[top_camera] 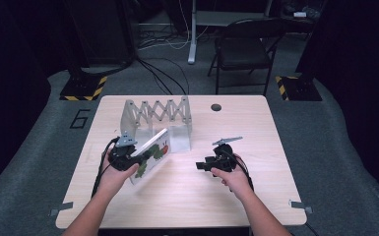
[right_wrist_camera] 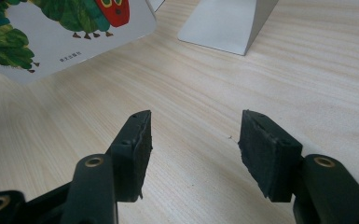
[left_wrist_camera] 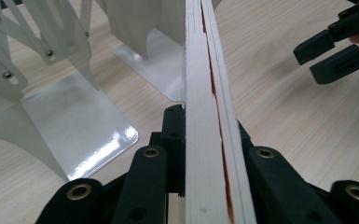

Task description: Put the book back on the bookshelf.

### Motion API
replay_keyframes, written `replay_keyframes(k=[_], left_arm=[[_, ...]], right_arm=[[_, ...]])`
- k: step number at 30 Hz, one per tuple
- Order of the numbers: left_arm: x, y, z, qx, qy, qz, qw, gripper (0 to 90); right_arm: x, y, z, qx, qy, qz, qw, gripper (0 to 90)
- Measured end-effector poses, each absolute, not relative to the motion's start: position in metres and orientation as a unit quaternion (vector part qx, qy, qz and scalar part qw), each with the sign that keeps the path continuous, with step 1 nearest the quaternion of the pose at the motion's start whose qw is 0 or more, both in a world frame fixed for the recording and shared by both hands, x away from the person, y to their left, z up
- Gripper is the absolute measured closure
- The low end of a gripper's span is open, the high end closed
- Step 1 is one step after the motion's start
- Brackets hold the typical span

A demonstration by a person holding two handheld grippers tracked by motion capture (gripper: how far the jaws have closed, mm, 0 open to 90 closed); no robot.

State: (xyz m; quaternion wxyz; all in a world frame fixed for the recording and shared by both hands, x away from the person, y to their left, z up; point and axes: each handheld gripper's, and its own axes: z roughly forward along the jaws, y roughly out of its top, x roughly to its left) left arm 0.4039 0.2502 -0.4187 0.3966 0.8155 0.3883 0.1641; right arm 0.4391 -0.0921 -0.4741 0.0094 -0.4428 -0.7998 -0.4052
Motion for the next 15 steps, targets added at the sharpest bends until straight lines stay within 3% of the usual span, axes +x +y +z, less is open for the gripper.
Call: replay_keyframes(k=[15], left_arm=[[0.409, 0.278, -0.416, 0.785, 0.433, 0.18, 0.406, 76.2]], right_arm=[[0.44, -0.093, -0.475, -0.442, -0.8, -0.405, 0.011, 43.5]])
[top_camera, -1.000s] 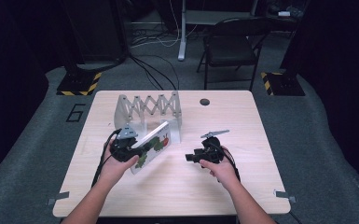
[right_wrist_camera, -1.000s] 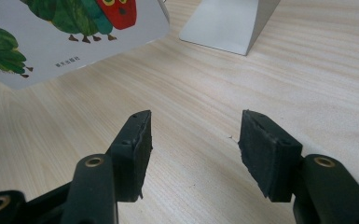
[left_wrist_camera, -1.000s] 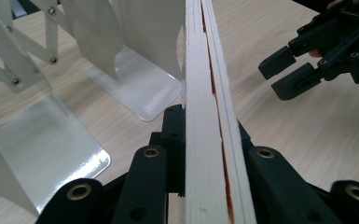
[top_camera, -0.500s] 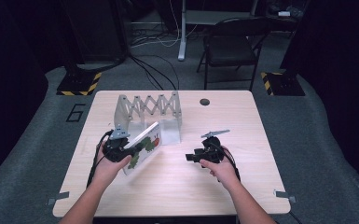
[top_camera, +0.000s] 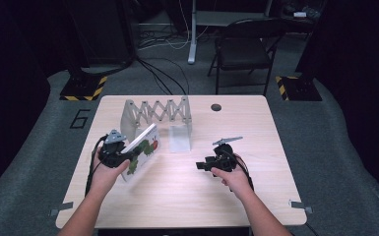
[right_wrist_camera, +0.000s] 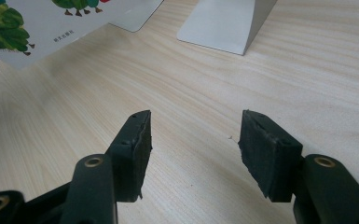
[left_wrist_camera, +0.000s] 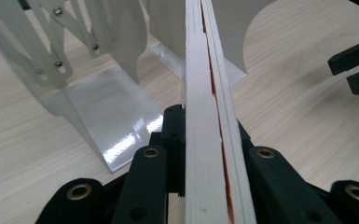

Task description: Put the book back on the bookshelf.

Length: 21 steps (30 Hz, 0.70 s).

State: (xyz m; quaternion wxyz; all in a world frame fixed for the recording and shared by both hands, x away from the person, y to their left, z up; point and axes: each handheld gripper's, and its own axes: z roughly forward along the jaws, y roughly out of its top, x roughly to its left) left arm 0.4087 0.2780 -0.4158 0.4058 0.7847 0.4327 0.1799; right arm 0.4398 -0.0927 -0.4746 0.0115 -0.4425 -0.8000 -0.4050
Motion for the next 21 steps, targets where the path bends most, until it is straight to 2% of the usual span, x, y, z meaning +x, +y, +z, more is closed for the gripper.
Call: replay_keyframes(k=[21], left_arm=[[0.413, 0.294, -0.425, 0.751, 0.491, 0.212, 0.387, 76.2]], right_arm=[[0.44, -0.093, -0.475, -0.443, -0.799, -0.406, 0.011, 43.4]])
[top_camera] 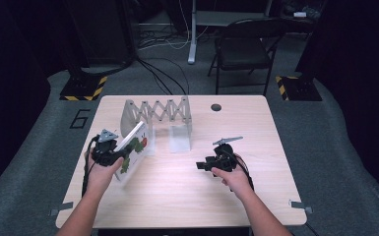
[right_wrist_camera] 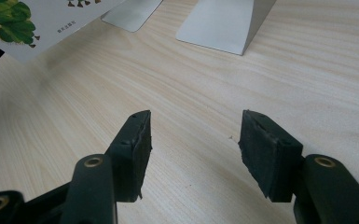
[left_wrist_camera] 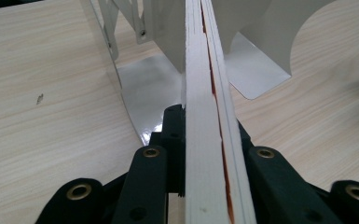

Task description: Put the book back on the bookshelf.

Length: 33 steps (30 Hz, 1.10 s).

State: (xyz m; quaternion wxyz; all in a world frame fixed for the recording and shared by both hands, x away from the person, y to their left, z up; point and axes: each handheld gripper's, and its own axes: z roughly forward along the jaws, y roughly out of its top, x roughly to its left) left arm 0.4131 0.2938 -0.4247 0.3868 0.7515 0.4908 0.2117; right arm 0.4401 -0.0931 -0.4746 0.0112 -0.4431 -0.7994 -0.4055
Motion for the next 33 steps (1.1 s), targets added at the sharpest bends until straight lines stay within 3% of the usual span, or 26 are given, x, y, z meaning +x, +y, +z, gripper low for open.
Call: replay_keyframes(k=[33], left_arm=[[0.453, 0.272, -0.434, 0.702, 0.551, 0.266, 0.364, 76.1]], right_arm=[[0.44, -0.093, -0.476, -0.444, -0.8, -0.404, 0.012, 43.2]])
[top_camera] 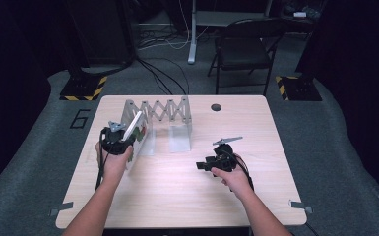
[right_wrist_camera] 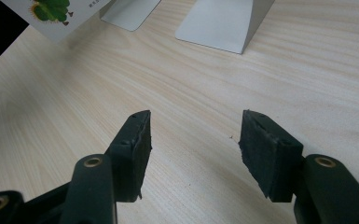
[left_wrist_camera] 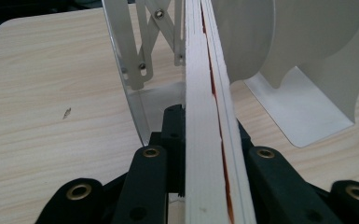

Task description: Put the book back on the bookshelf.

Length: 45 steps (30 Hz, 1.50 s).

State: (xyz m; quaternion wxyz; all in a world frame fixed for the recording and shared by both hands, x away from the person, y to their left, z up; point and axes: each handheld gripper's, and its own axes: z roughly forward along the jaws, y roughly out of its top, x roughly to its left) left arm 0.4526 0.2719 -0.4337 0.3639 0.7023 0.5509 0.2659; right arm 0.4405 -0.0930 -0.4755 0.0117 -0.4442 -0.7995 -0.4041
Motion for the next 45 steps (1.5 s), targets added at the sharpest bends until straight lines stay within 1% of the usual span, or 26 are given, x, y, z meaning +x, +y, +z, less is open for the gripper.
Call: replay_keyframes(k=[10, 15, 35, 45], left_arm=[[0.461, 0.27, -0.438, 0.697, 0.556, 0.274, 0.36, 76.1], [0.462, 0.268, -0.44, 0.696, 0.561, 0.267, 0.361, 76.2], [0.471, 0.256, -0.44, 0.679, 0.577, 0.271, 0.364, 76.1], [0.473, 0.249, -0.445, 0.687, 0.577, 0.267, 0.352, 76.0]], right_arm=[[0.44, -0.093, -0.475, -0.445, -0.799, -0.404, 0.012, 43.2], [0.44, -0.093, -0.475, -0.444, -0.8, -0.403, 0.013, 43.2], [0.441, -0.093, -0.476, -0.444, -0.799, -0.404, 0.014, 43.2], [0.441, -0.094, -0.476, -0.445, -0.799, -0.404, 0.015, 43.2]])
